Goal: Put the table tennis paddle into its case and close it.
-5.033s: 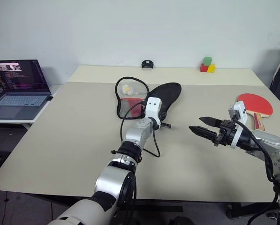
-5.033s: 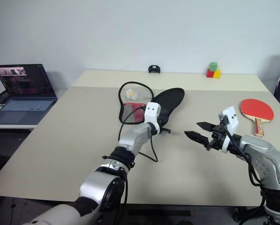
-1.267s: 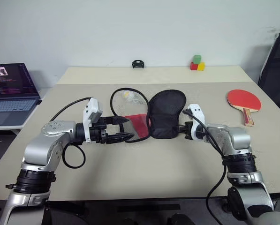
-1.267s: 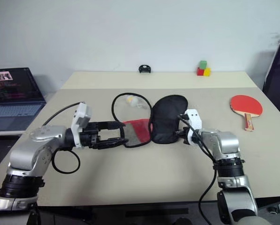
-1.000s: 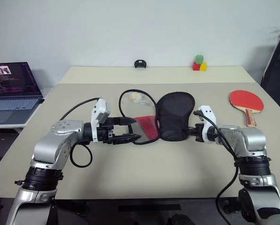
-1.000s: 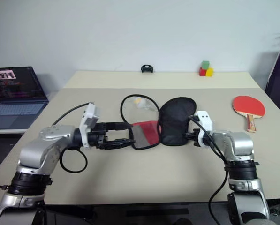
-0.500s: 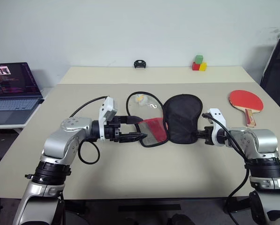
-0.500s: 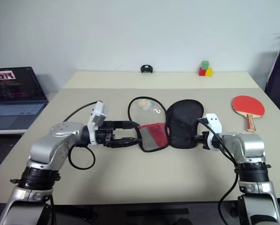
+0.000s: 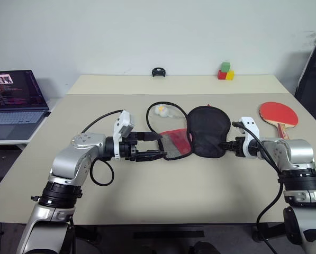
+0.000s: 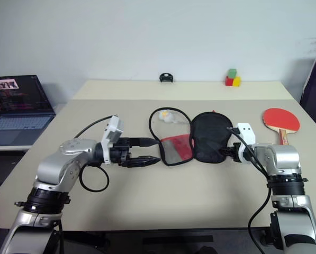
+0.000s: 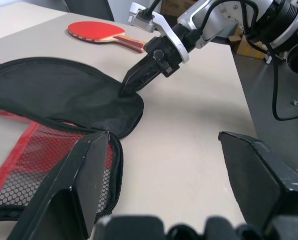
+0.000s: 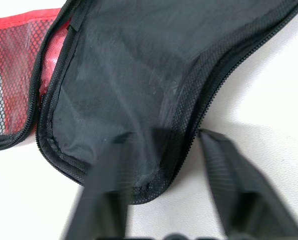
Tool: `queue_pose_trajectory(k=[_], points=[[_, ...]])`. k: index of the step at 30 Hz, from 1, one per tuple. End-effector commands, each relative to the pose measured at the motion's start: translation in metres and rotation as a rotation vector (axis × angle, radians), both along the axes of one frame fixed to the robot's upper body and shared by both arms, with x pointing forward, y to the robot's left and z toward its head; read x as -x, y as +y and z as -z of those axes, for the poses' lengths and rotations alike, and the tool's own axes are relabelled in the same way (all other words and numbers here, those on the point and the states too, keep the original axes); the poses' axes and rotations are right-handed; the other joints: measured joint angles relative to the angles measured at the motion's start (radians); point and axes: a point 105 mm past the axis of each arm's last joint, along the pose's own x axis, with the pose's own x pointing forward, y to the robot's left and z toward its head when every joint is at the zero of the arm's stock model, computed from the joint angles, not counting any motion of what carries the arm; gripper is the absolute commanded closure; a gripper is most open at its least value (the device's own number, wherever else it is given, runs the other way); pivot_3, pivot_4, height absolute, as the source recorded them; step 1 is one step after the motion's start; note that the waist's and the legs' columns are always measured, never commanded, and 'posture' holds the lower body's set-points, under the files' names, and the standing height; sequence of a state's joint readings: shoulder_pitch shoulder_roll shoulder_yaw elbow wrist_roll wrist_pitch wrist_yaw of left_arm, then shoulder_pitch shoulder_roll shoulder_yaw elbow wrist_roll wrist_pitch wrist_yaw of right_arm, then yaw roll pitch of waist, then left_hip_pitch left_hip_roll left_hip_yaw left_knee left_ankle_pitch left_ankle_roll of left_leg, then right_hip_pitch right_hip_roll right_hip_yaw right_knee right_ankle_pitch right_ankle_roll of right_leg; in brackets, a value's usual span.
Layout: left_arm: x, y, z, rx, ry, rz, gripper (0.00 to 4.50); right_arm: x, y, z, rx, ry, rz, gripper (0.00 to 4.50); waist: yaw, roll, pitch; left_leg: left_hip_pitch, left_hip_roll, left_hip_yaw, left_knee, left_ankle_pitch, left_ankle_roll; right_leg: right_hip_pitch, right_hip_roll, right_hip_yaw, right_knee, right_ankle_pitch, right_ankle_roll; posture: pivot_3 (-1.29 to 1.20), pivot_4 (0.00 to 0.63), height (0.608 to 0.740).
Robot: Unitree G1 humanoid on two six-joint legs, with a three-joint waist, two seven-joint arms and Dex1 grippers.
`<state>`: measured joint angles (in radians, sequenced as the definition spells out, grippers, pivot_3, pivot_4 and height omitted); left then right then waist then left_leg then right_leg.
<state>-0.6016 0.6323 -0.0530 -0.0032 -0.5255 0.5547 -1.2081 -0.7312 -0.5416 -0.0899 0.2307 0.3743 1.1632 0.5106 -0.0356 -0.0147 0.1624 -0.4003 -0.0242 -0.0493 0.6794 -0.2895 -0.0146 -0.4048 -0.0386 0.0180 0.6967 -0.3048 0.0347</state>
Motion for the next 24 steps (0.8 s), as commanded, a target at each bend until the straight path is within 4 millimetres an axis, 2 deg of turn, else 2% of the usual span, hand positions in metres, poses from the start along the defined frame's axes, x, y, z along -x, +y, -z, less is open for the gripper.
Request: queue_pose_trajectory(k=[1, 3, 6, 8, 10, 13, 17, 24], points=[[0.001, -0.001, -0.011, 0.018, -0.057, 0.004, 0.65, -0.005, -0.008, -0.020, 0.008, -0.085, 0.010, 0.64, 0.000, 0.000, 0.000, 0.000, 0.000, 0.000, 0.000, 0.000, 0.000, 0.000, 0.000, 0.000, 0.000, 0.000, 0.000, 0.00, 0.150, 0.740], [0.002, -0.002, -0.011, 0.020, -0.059, 0.004, 0.65, -0.005, -0.010, -0.030, -0.007, -0.130, 0.007, 0.04, 0.000, 0.000, 0.000, 0.000, 0.000, 0.000, 0.000, 0.000, 0.000, 0.000, 0.000, 0.000, 0.000, 0.000, 0.000, 0.00, 0.150, 0.740], [0.002, -0.002, -0.011, 0.022, -0.060, 0.003, 0.65, -0.004, -0.010, -0.037, -0.013, -0.170, -0.004, 0.04, 0.000, 0.000, 0.000, 0.000, 0.000, 0.000, 0.000, 0.000, 0.000, 0.000, 0.000, 0.000, 0.000, 0.000, 0.000, 0.00, 0.150, 0.740], [0.002, -0.001, -0.010, 0.021, -0.063, -0.010, 0.65, 0.000, -0.023, -0.052, -0.033, -0.225, 0.025, 0.04, 0.002, 0.000, 0.000, 0.000, 0.000, 0.000, 0.000, 0.000, 0.000, 0.000, 0.000, 0.000, 0.000, 0.000, 0.000, 0.00, 0.150, 0.740], [0.002, -0.001, -0.010, 0.021, -0.065, -0.017, 0.65, 0.003, -0.028, -0.058, -0.042, -0.250, 0.038, 0.04, 0.004, 0.000, 0.000, 0.000, 0.000, 0.000, 0.000, 0.000, 0.000, 0.000, 0.000, 0.000, 0.000, 0.000, 0.000, 0.00, 0.150, 0.740], [0.004, -0.013, -0.006, 0.026, -0.055, 0.003, 0.65, 0.004, -0.058, -0.070, 0.012, -0.334, 0.141, 0.04, 0.005, 0.000, 0.000, 0.000, 0.000, 0.000, 0.000, 0.000, 0.000, 0.000, 0.000, 0.000, -0.001, 0.000, 0.000, 0.00, 0.150, 0.740], [-0.012, -0.027, -0.010, 0.011, -0.097, -0.066, 0.65, 0.000, -0.093, -0.075, 0.130, -0.415, 0.278, 0.04, 0.006, 0.000, 0.000, 0.000, 0.000, 0.000, 0.000, 0.000, 0.000, 0.001, 0.000, 0.000, 0.000, 0.000, 0.000, 0.00, 0.150, 0.740], [-0.008, -0.051, -0.019, 0.046, -0.109, 0.004, 0.65, -0.011, -0.150, -0.057, 0.291, -0.421, 0.485, 0.04, 0.002, 0.000, 0.000, 0.000, 0.000, 0.003, 0.000, 0.001, 0.001, 0.001, 0.000, 0.002, 0.000, 0.000, 0.000, 0.00, 0.150, 0.740]])
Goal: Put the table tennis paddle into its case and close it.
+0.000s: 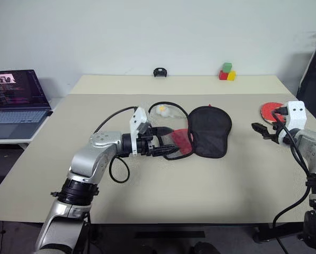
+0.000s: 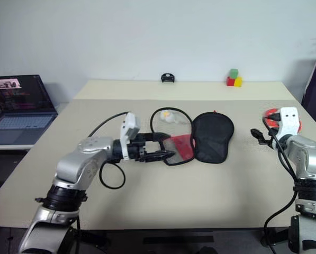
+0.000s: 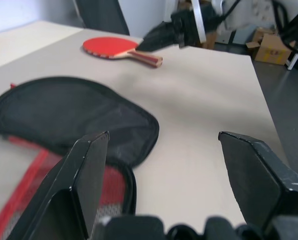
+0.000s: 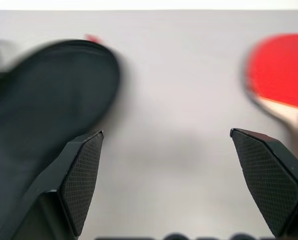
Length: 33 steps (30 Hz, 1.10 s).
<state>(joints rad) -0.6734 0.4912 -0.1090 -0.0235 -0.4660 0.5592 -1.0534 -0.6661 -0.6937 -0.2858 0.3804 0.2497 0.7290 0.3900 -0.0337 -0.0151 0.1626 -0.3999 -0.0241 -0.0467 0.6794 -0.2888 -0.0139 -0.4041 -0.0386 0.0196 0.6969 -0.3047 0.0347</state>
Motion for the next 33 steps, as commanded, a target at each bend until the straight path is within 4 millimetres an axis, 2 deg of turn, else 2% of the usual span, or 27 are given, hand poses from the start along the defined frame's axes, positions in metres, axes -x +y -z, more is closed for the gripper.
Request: queue_pose_trajectory(k=[1, 4, 6, 10, 15, 19, 25, 28, 33], points=[[0.004, -0.011, -0.010, 0.005, -0.044, 0.049, 0.65, -0.006, -0.030, -0.013, 0.103, -0.064, 0.114, 0.04, 0.000, 0.000, 0.000, 0.000, 0.000, 0.001, 0.000, 0.000, 0.000, 0.000, 0.000, 0.000, 0.000, 0.000, 0.000, 0.00, 0.150, 0.740], [0.004, -0.019, -0.011, 0.002, -0.049, 0.073, 0.65, -0.011, -0.051, 0.000, 0.092, -0.047, 0.219, 0.04, -0.002, 0.000, 0.000, 0.001, 0.000, 0.002, 0.000, 0.000, 0.000, 0.000, 0.000, 0.001, 0.000, 0.000, 0.000, 0.00, 0.150, 0.740], [0.004, -0.021, -0.011, 0.002, -0.050, 0.080, 0.65, -0.014, -0.056, 0.010, 0.085, -0.028, 0.246, 0.04, -0.002, 0.000, 0.000, 0.001, 0.000, 0.002, 0.000, 0.000, 0.000, 0.000, 0.000, 0.002, 0.000, 0.000, 0.000, 0.00, 0.150, 0.740], [0.003, -0.021, -0.012, 0.002, -0.051, 0.081, 0.65, -0.021, -0.055, 0.021, 0.032, -0.013, 0.285, 0.04, -0.005, 0.000, 0.000, 0.001, 0.000, 0.004, 0.000, 0.002, -0.002, 0.000, 0.000, 0.003, 0.000, 0.000, 0.000, 0.00, 0.150, 0.740], [0.003, -0.022, -0.012, 0.001, -0.051, 0.083, 0.65, -0.023, -0.055, 0.023, 0.030, -0.013, 0.298, 0.04, -0.004, 0.000, 0.000, 0.001, 0.000, 0.005, 0.000, 0.002, -0.003, 0.000, 0.000, 0.004, 0.000, 0.000, 0.000, 0.00, 0.150, 0.740], [0.002, -0.018, -0.012, -0.007, -0.052, 0.072, 0.65, -0.030, -0.041, 0.035, 0.036, 0.006, 0.295, 0.04, -0.011, 0.000, 0.000, 0.001, 0.000, 0.005, 0.000, 0.002, -0.003, 0.000, 0.000, 0.004, 0.000, 0.000, 0.000, 0.00, 0.150, 0.740], [0.000, -0.014, -0.011, -0.015, -0.050, 0.055, 0.65, -0.031, -0.037, 0.043, 0.041, 0.020, 0.316, 0.04, -0.016, 0.000, 0.000, 0.001, 0.000, 0.005, 0.000, 0.002, -0.003, 0.000, 0.000, 0.005, 0.000, 0.000, 0.000, 0.00, 0.150, 0.740], [-0.001, -0.011, -0.010, -0.020, -0.047, 0.046, 0.65, -0.030, -0.038, 0.045, 0.059, 0.024, 0.325, 0.66, -0.018, 0.000, 0.000, 0.001, 0.000, 0.005, 0.000, 0.002, -0.003, 0.000, 0.000, 0.005, 0.000, 0.000, 0.000, 0.00, 0.150, 0.740], [-0.002, -0.009, -0.009, -0.024, -0.044, 0.037, 0.65, -0.029, -0.041, 0.046, 0.066, 0.019, 0.350, 2.36, -0.024, 0.000, 0.000, 0.001, 0.000, 0.006, 0.000, 0.002, -0.003, 0.000, 0.000, 0.005, 0.000, 0.000, 0.000, 0.00, 0.150, 0.740]])
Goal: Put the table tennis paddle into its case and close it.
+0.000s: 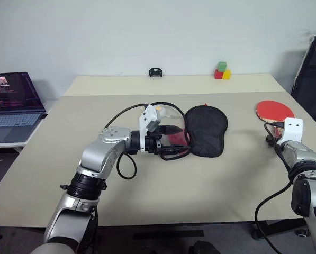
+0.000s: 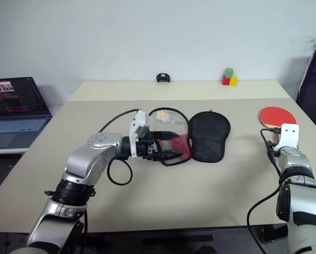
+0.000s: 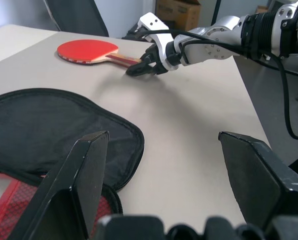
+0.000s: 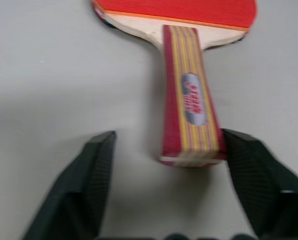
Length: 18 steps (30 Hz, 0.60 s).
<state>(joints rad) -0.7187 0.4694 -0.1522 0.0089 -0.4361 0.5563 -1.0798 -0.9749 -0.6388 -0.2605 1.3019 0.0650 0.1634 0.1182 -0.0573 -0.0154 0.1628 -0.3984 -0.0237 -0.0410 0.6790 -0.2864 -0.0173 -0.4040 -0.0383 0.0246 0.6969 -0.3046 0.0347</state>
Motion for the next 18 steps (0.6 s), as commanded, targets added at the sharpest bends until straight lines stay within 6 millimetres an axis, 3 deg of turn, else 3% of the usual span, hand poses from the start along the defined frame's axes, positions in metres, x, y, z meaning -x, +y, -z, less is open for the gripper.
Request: queue_pose_trajectory(k=[1, 3, 8, 14, 18], points=[[-0.002, 0.004, -0.009, 0.010, -0.041, -0.013, 0.65, -0.005, 0.000, -0.014, 0.010, -0.049, 0.010, 2.72, -0.001, 0.000, 0.000, 0.000, 0.000, 0.000, 0.000, 0.000, 0.000, 0.000, 0.000, 0.000, 0.000, 0.000, 0.000, 0.00, 0.150, 0.740], [-0.002, 0.005, -0.009, 0.010, -0.039, -0.014, 0.65, -0.005, 0.000, -0.013, 0.008, -0.050, 0.010, 3.09, -0.001, 0.000, 0.000, 0.000, 0.000, 0.000, 0.000, 0.000, 0.000, 0.000, 0.000, 0.000, 0.000, 0.000, 0.000, 0.00, 0.150, 0.740], [-0.002, 0.007, -0.006, 0.001, -0.031, -0.020, 0.65, -0.005, 0.007, -0.004, -0.016, -0.039, 0.005, 3.09, -0.002, 0.000, 0.000, 0.000, 0.000, 0.000, 0.000, 0.000, 0.000, 0.000, 0.000, 0.000, 0.000, 0.000, 0.000, 0.00, 0.150, 0.740], [0.001, 0.015, 0.002, -0.022, -0.014, -0.030, 0.65, -0.009, 0.012, -0.010, -0.032, -0.051, -0.026, 3.09, -0.007, 0.000, 0.000, 0.001, 0.001, 0.001, 0.000, 0.000, 0.000, 0.000, 0.000, 0.002, 0.001, 0.000, 0.000, 0.00, 0.150, 0.740], [0.011, 0.019, 0.008, -0.024, 0.020, -0.017, 0.65, -0.006, 0.027, -0.006, -0.041, -0.001, -0.164, 3.09, -0.009, 0.000, 0.000, 0.001, 0.001, 0.002, 0.000, 0.000, 0.000, 0.000, 0.000, 0.003, 0.001, 0.000, 0.000, 0.00, 0.150, 0.740]])
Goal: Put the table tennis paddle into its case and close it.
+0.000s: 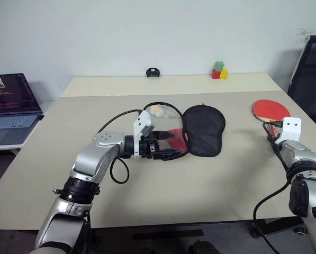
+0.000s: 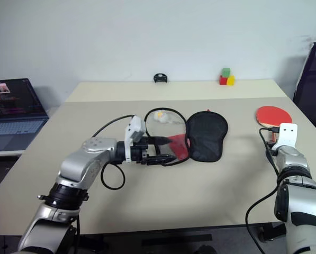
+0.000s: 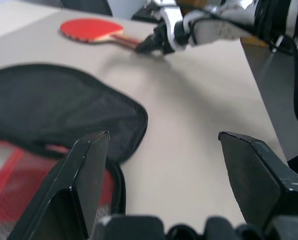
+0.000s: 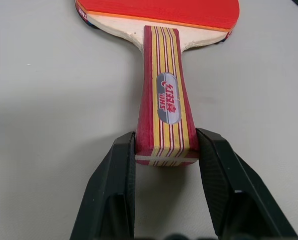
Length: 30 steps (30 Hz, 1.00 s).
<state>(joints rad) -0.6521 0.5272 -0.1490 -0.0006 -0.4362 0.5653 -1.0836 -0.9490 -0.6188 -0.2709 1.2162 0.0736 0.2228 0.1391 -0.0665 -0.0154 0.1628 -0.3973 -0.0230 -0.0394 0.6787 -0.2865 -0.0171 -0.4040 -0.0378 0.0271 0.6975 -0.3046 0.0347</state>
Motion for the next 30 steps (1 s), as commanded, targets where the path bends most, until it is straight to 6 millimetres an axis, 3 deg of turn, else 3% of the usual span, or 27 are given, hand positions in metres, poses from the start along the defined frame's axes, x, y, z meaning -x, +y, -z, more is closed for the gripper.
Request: queue_pose_trajectory(k=[1, 17, 20, 29, 30], points=[[0.012, -0.001, -0.009, 0.019, -0.027, 0.039, 0.65, 0.002, 0.021, -0.004, -0.015, 0.013, -0.151, 3.09, 0.001, 0.000, 0.000, 0.000, 0.000, 0.000, 0.000, 0.000, 0.000, 0.000, 0.000, 0.000, 0.000, 0.000, 0.000, 0.00, 0.150, 0.740], [0.018, -0.018, -0.005, 0.024, -0.009, 0.128, 0.65, 0.128, 0.061, -0.019, -0.040, 0.137, -0.210, 3.09, 0.027, 0.001, -0.001, -0.001, 0.000, -0.005, 0.000, -0.002, 0.004, 0.000, 0.000, -0.003, 0.001, 0.000, 0.000, 0.00, 0.150, 0.740], [0.017, -0.019, -0.004, 0.024, -0.008, 0.134, 0.65, 0.134, 0.057, -0.020, -0.045, 0.145, -0.186, 3.09, 0.028, 0.001, -0.001, -0.001, 0.000, -0.005, 0.000, -0.002, 0.004, 0.000, 0.000, -0.004, 0.001, 0.000, 0.000, 0.00, 0.150, 0.740], [0.016, -0.022, -0.005, 0.022, -0.016, 0.145, 0.65, 0.145, 0.062, 0.004, -0.122, 0.239, -0.218, 3.09, 0.036, 0.001, -0.001, -0.002, -0.001, -0.007, 0.000, -0.002, 0.004, 0.001, 0.000, -0.006, 0.000, 0.000, 0.000, 0.00, 0.150, 0.740], [0.016, -0.022, -0.005, 0.022, -0.017, 0.145, 0.65, 0.145, 0.062, 0.006, -0.121, 0.243, -0.216, 2.74, 0.036, 0.001, -0.001, -0.001, -0.001, -0.007, 0.000, -0.002, 0.004, 0.001, 0.000, -0.006, 0.000, 0.000, 0.000, 0.00, 0.150, 0.740]])
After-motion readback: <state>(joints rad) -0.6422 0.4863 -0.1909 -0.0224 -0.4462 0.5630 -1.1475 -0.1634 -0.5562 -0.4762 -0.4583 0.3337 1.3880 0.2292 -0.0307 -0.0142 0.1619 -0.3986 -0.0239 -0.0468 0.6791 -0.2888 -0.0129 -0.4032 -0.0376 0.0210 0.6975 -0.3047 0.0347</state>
